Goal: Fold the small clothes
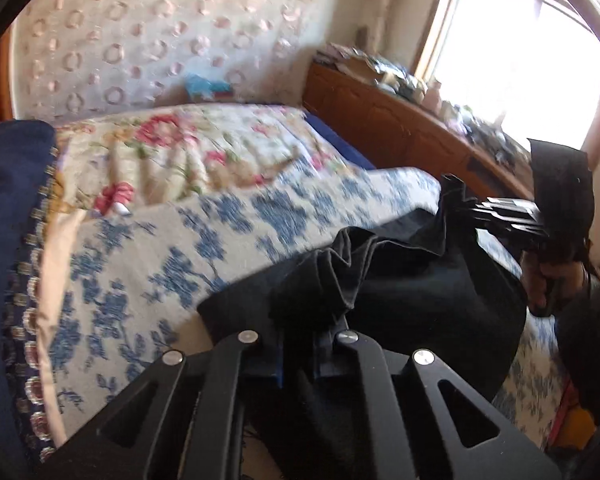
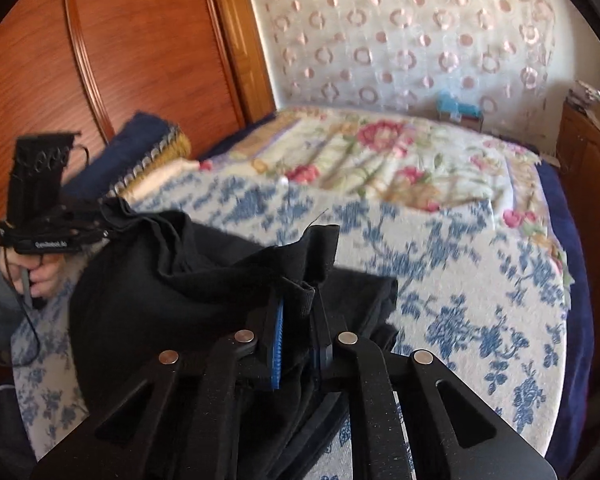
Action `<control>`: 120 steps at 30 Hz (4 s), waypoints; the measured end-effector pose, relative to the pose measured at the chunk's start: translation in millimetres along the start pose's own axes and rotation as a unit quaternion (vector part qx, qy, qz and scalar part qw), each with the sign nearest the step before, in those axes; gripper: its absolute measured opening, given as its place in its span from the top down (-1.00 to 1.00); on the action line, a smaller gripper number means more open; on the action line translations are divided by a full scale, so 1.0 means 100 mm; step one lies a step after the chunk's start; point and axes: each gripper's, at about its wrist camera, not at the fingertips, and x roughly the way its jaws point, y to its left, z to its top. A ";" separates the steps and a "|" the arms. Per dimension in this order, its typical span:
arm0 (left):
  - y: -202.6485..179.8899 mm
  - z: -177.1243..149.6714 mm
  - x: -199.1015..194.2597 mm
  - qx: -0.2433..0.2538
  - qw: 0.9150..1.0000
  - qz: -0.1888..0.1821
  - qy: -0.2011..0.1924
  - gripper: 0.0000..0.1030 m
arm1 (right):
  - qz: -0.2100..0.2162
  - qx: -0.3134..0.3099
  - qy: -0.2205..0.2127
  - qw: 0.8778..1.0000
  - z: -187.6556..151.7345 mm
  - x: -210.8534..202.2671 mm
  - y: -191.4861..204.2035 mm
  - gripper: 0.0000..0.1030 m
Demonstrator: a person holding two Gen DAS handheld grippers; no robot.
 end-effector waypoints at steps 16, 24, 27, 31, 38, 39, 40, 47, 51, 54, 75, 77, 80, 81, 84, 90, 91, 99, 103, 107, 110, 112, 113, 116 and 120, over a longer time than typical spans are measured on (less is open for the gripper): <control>0.22 -0.03 0.04 -0.036 0.997 0.062 0.021 0.23 | -0.112 0.069 0.007 0.991 0.09 0.01 -0.17 0.21; 0.27 -0.09 0.17 -0.046 0.996 0.064 0.034 0.22 | -0.092 0.055 0.018 0.994 0.00 -0.06 0.01 -0.11; 0.29 -0.11 0.18 -0.050 0.996 0.062 0.038 0.21 | -0.094 0.053 0.034 0.994 -0.08 0.03 0.02 -0.14; 0.30 -0.12 0.20 -0.052 0.996 0.062 0.038 0.20 | -0.104 0.071 0.057 0.990 -0.15 0.18 -0.07 -0.20; 0.32 -0.16 0.24 -0.058 0.996 0.060 0.037 0.17 | -0.096 0.079 0.071 0.990 -0.16 0.26 -0.09 -0.24; 0.32 -0.17 0.25 -0.058 0.996 0.060 0.037 0.17 | -0.097 0.077 0.073 0.990 -0.15 0.26 -0.08 -0.24; 0.32 -0.17 0.25 -0.057 0.996 0.060 0.037 0.16 | -0.098 0.075 0.074 0.990 -0.15 0.28 -0.06 -0.25; 0.36 -0.17 0.25 -0.069 0.996 0.049 0.041 0.16 | -0.090 0.052 0.079 0.991 -0.13 0.33 0.03 0.05; 0.36 -0.16 0.27 -0.074 0.995 0.043 0.045 0.16 | -0.068 0.054 0.080 0.993 -0.14 0.34 0.04 0.33; 0.35 -0.14 0.29 -0.076 0.996 0.027 0.048 0.17 | -0.046 0.059 0.078 0.994 -0.15 0.33 0.05 0.61; 0.00 -0.01 -1.34 -0.035 0.993 0.000 -0.108 0.87 | -0.025 0.004 -0.089 0.996 0.37 -0.50 0.79 0.76; 0.05 -0.02 -1.56 -0.031 0.991 0.019 -0.128 0.87 | -0.016 -0.007 -0.100 0.995 0.50 -0.51 0.90 0.76; 0.19 -0.05 -1.91 -0.032 0.986 0.049 -0.155 0.87 | 0.001 -0.025 -0.116 0.993 0.74 -0.48 1.12 0.76; 0.24 -0.07 -1.99 -0.034 0.985 0.056 -0.162 0.87 | 0.009 -0.032 -0.120 0.992 0.84 -0.44 1.20 0.76; 0.51 -0.17 -2.23 -0.056 0.978 0.087 -0.183 0.87 | 0.027 -0.059 -0.125 0.990 1.13 -0.29 1.43 0.76; 0.98 -0.44 -2.38 -0.103 0.966 0.127 -0.199 0.87 | 0.045 -0.130 -0.119 0.983 1.78 0.21 1.97 0.77; 1.04 -0.49 -2.39 -0.112 0.964 0.132 -0.202 0.87 | 0.048 -0.143 -0.115 0.982 1.89 0.32 2.07 0.77; 1.36 -0.92 -2.36 -0.158 0.953 0.160 -0.204 0.87 | 0.076 -0.225 -0.076 0.969 2.52 1.32 2.94 0.78; 1.59 -1.05 -2.21 -0.190 0.949 0.183 -0.175 0.86 | 0.077 -0.243 -0.044 0.966 2.55 1.84 3.24 0.77; 1.62 -1.16 -2.12 -0.185 0.951 0.195 -0.152 0.82 | 0.041 -0.211 -0.016 0.976 2.49 2.11 3.26 0.53; 1.62 -1.17 -2.12 -0.178 0.950 0.208 -0.152 0.81 | 0.047 -0.190 -0.044 0.980 2.46 1.96 3.17 0.08; 1.65 -1.18 -2.14 -0.185 0.950 0.200 -0.152 0.80 | 0.052 -0.183 -0.065 0.980 2.40 1.79 3.11 0.07; 1.64 -1.17 -2.15 -0.184 0.950 0.202 -0.152 0.79 | 0.060 -0.186 -0.062 0.979 2.33 1.71 3.09 0.06; 1.60 -1.16 -2.20 -0.176 0.949 0.216 -0.151 0.78 | 0.086 -0.199 -0.041 0.975 2.13 1.66 3.11 0.06; 1.49 -1.15 -2.32 -0.166 0.948 0.226 -0.151 0.77 | 0.076 -0.223 -0.020 0.972 1.84 1.82 3.19 0.06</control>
